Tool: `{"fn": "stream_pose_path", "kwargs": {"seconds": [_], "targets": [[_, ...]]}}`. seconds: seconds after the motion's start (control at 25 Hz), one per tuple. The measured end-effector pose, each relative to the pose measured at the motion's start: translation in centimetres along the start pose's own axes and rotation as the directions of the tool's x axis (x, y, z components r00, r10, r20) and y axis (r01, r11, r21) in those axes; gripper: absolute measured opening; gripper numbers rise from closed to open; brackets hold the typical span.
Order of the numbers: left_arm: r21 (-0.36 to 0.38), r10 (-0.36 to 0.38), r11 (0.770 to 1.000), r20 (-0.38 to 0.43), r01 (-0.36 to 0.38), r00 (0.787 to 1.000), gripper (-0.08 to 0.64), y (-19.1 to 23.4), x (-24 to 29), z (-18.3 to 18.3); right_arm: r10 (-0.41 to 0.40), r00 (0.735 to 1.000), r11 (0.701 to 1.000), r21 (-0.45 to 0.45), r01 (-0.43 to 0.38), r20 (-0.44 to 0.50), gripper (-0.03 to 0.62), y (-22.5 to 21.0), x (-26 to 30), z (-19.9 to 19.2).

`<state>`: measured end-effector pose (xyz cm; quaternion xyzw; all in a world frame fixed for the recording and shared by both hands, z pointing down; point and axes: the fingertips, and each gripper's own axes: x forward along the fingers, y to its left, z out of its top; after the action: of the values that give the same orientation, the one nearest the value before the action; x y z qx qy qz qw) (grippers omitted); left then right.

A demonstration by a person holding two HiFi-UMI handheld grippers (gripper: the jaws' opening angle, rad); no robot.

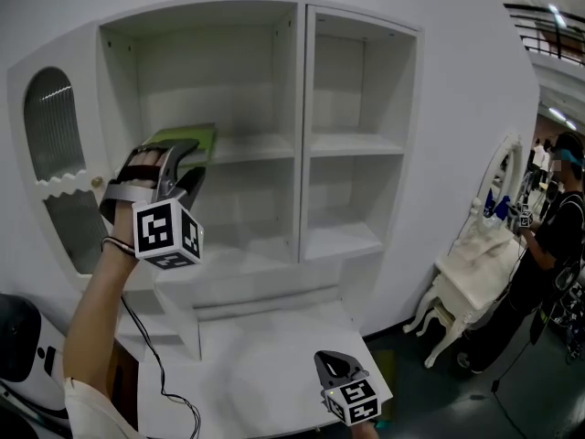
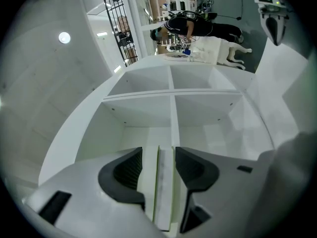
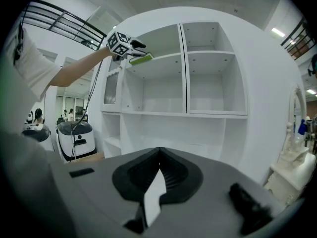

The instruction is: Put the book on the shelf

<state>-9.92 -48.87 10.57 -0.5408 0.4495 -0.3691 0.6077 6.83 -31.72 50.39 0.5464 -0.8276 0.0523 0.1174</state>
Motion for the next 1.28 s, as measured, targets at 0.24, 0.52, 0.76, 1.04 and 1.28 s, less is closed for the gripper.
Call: {"fn": "stream_pose_path", "kwargs": {"seconds": [0.24,0.52,0.76,1.04,1.28], "targets": [[0.008,0.083,0.996,0.034,-0.084,0.996,0.165,0.0,-2.2,1.7,0.027,1.0,1.0,-0.008,-0.027,0.001,0.014,0.4,-0.3,-0.1],[0.026,0.129,0.991,0.037,-0.13,0.991,0.064,-1.1,-3.7,1.9,0.054,0.999,0.998,-0.015,-0.054,0.003,0.013,0.9,-0.5,-0.1],[0.009,0.118,0.993,0.023,-0.118,0.993,0.015,-2.2,-4.3,1.5,0.066,0.998,0.998,-0.02,-0.065,0.007,0.013,1.1,-0.8,-0.2],[-0.213,0.003,0.977,0.038,0.005,0.999,0.009,-5.7,-6.2,1.4,0.078,0.997,0.997,-0.026,-0.078,0.016,0.014,1.5,-0.8,-0.1],[-0.494,-0.174,0.843,0.124,0.213,0.977,0.009,-12.1,-9.7,1.3,0.091,0.995,0.995,-0.033,-0.09,0.043,0.012,2.2,-0.4,0.4]]}}
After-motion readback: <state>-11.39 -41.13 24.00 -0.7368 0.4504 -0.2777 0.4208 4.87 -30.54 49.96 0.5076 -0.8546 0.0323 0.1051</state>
